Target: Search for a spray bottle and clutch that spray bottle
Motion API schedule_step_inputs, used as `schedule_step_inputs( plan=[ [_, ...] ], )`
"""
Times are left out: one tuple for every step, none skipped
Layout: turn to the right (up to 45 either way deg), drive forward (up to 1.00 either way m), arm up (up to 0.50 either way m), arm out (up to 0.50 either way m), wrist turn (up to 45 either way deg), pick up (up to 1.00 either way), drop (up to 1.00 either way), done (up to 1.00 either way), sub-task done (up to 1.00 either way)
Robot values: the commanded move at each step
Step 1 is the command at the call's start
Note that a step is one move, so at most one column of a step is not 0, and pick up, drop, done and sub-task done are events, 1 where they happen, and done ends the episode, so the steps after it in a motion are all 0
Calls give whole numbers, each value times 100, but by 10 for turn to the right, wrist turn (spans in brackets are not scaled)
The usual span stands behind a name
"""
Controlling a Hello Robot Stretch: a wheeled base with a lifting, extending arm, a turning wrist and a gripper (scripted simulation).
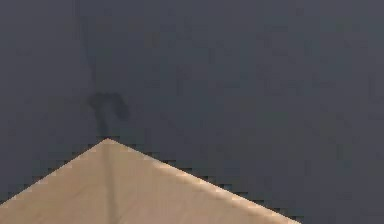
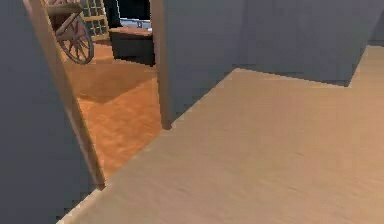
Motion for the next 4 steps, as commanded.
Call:
schedule_step_inputs(
  plan=[
    [450,0,0,0,0,0,0,0,0],
    [450,0,0,0,0,0,0,0,0],
    [450,0,0,0,0,0,0,0,0],
    [360,0,0,0,0,0,0,0,0]
  ],
)
